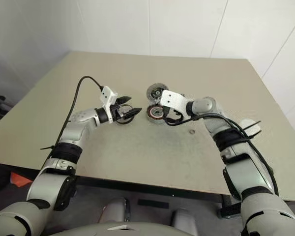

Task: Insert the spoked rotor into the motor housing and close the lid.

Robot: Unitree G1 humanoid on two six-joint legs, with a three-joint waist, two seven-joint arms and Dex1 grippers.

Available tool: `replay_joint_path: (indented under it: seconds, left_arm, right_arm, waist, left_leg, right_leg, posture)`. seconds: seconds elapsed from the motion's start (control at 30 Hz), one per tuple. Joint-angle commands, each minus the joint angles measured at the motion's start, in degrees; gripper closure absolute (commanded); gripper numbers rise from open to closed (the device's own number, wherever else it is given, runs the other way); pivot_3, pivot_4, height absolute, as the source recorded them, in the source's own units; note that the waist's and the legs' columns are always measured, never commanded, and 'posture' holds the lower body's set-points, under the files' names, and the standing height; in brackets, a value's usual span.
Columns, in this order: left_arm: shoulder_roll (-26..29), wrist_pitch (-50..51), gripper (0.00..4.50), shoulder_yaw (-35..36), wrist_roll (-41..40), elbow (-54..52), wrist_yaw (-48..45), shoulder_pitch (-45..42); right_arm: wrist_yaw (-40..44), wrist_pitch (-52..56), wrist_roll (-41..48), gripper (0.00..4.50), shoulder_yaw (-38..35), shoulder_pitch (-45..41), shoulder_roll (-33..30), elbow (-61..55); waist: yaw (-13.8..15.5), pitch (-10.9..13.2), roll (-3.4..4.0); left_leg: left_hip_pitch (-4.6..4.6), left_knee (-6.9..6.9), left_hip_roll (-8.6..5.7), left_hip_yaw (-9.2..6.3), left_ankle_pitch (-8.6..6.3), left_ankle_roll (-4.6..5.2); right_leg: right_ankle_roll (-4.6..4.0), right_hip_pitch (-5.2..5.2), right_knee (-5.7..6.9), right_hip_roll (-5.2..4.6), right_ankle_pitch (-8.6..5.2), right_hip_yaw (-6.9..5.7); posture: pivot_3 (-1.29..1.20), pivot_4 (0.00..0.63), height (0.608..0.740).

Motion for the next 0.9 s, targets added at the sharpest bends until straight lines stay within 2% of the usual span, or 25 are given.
replay_joint_path:
  seconds: [0.03, 0.33, 0.63, 0.9]
  left_arm:
    - [0.5, -0.4, 0.02, 1.0, -0.9, -3.2, 0.9, 0.7]
    - [1.7, 1.3, 0.02, 1.2, -1.5, -7.6, 2.1, 4.4]
    - [1.3, 2.7, 0.02, 0.4, -1.7, -10.6, 2.8, 5.3]
    - [1.4, 4.3, 0.02, 0.2, -1.9, -13.7, 3.4, 7.4]
  right_arm:
    - [3.6, -5.8, -2.1, 0.00, 1.7, -4.0, -0.1, 4.1]
    - [12.1, -11.4, -3.1, 0.00, 2.8, -7.6, 0.1, 4.6]
    - [7.0, -14.5, -6.9, 0.00, 3.1, -13.4, 6.9, 23.2]
    - [4.5, -16.7, -10.1, 0.00, 3.3, -16.7, 7.9, 31.1]
  waist:
    - [0.0, 0.0, 0.00]
    - [0.0, 0.0, -0.01]
    - [-0.3, 0.0, -0.01]
    - [-0.9, 0.0, -0.01]
  left_leg:
    - [-0.02, 0.02, 0.00, 0.00, 0.00, 0.01]
    - [-0.14, 0.16, 0.04, 0.00, -0.05, 0.18]
    - [-0.13, 0.19, 0.06, 0.00, -0.03, 0.21]
    - [-0.37, 0.20, 0.06, -0.01, -0.03, 0.23]
  right_leg:
    - [0.00, -0.04, 0.02, 0.00, 0.00, 0.00]
    - [-0.02, -0.13, 0.11, 0.02, 0.00, -0.02]
    - [-0.11, -0.14, 0.15, 0.02, 0.05, -0.02]
    - [-0.13, -0.33, 0.15, 0.02, 0.04, -0.07]
  posture:
    - [0.00, 0.000, 0.740]
    - [0.00, 0.000, 0.740]
    - [0.00, 0.000, 0.740]
    - [0.00, 0.000, 0.740]
